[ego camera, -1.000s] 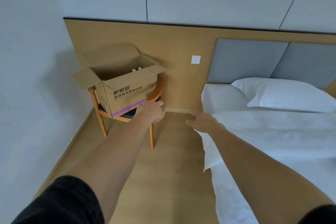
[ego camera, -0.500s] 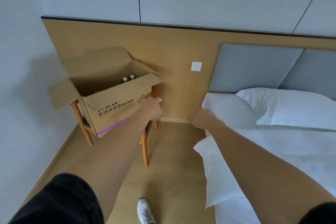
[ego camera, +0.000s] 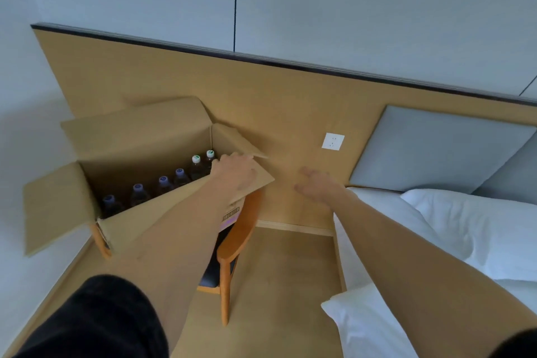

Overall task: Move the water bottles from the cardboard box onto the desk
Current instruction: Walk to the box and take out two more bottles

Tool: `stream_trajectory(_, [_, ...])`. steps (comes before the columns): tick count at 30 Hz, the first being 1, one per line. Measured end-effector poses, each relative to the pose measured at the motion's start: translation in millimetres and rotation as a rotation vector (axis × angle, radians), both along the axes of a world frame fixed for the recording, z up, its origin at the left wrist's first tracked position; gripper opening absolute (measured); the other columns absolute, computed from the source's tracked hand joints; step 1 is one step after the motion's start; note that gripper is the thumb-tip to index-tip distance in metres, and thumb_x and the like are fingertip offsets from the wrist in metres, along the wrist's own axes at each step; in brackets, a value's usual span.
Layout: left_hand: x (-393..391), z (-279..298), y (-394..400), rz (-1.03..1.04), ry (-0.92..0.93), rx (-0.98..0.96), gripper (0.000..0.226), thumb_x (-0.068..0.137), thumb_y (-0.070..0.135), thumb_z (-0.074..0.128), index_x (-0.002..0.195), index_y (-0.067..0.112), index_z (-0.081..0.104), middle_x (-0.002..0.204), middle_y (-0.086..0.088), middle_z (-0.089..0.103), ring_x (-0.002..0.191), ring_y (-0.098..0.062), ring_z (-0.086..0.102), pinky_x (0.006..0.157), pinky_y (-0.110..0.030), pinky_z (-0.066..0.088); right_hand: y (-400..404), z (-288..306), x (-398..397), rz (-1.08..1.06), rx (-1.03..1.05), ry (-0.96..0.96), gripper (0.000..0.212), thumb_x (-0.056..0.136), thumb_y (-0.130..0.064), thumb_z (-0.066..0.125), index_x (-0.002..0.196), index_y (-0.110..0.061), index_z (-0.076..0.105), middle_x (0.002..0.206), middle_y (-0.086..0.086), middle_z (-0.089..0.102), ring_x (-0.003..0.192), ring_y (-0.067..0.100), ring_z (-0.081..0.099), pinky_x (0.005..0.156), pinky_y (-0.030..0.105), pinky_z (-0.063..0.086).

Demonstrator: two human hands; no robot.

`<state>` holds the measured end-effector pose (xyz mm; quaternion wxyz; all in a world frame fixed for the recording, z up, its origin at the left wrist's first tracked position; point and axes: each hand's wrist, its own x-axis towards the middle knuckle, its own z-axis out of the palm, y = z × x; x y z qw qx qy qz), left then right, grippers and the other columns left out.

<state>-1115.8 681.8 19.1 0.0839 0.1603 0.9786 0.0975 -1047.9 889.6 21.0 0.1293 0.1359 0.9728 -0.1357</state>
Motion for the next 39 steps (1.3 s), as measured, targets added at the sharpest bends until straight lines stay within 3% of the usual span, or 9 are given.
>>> stream_trajectory(5, [-52.9, -12.2, -37.9, 0.119, -0.019, -0.012, 0.049, 0.101, 0.032, 0.042, 0.149, 0.026, 0.041, 0.143, -0.01, 0.049, 0.131, -0.035, 0.045, 0.108, -0.05, 0.034, -35.0, -4.4, -77.5, 0.093, -0.006, 0.015, 0.063, 0.097, -0.053, 0.048, 0.155, -0.037, 0.031, 0.152, 0.005, 0.047, 0.139, 0.03, 0.042, 0.11, 0.045, 0.04])
stream_trajectory(13, [-109.8, -36.3, -125.1, 0.346, -0.059, -0.024, 0.048, 0.102, 0.035, 0.041, 0.149, 0.024, 0.041, 0.148, -0.009, 0.048, 0.132, -0.035, 0.045, 0.106, -0.047, 0.036, -103.4, -24.9, -184.2, 0.34, -0.039, -0.008, 0.062, 0.1, -0.051, 0.048, 0.156, -0.033, 0.03, 0.154, 0.004, 0.045, 0.14, 0.03, 0.043, 0.11, 0.042, 0.04])
stream_trajectory(17, [-137.1, -52.8, -162.5, 0.494, -0.1, -0.049, 0.05, 0.101, 0.035, 0.041, 0.15, 0.025, 0.04, 0.146, -0.011, 0.049, 0.131, -0.035, 0.045, 0.106, -0.048, 0.035, -138.0, -42.8, -239.4, 0.492, -0.083, 0.001, 0.058, 0.1, -0.047, 0.05, 0.154, -0.031, 0.035, 0.146, 0.004, 0.052, 0.128, 0.027, 0.053, 0.1, 0.038, 0.045])
stream_trajectory(23, [-182.2, -79.5, -183.4, 0.665, -0.18, -0.069, 0.05, 0.102, 0.039, 0.044, 0.15, 0.024, 0.041, 0.146, -0.01, 0.049, 0.13, -0.035, 0.046, 0.104, -0.048, 0.036, -168.8, -76.1, -329.2, 0.696, -0.072, -0.074, 0.061, 0.101, -0.046, 0.051, 0.156, -0.025, 0.033, 0.151, 0.008, 0.048, 0.136, 0.029, 0.047, 0.108, 0.038, 0.042])
stream_trajectory(35, [-222.3, -140.3, -161.4, 0.675, -0.433, -0.066, 0.064, 0.096, 0.045, 0.058, 0.154, 0.03, 0.034, 0.142, -0.005, 0.056, 0.127, -0.031, 0.055, 0.102, -0.045, 0.047, -177.0, -157.5, -392.5, 0.928, -0.101, -0.355, 0.07, 0.095, -0.05, 0.061, 0.155, -0.027, 0.034, 0.155, 0.002, 0.045, 0.138, 0.027, 0.046, 0.108, 0.038, 0.043])
stream_trajectory(39, [-223.9, -155.8, -164.1, 0.627, -0.497, -0.125, 0.067, 0.089, 0.047, 0.069, 0.148, 0.03, 0.041, 0.137, -0.004, 0.06, 0.123, -0.031, 0.057, 0.099, -0.045, 0.049, -181.5, -178.1, -396.0, 0.945, -0.058, -0.417, 0.066, 0.094, -0.05, 0.063, 0.152, -0.028, 0.04, 0.147, 0.004, 0.052, 0.128, 0.027, 0.053, 0.097, 0.037, 0.048])
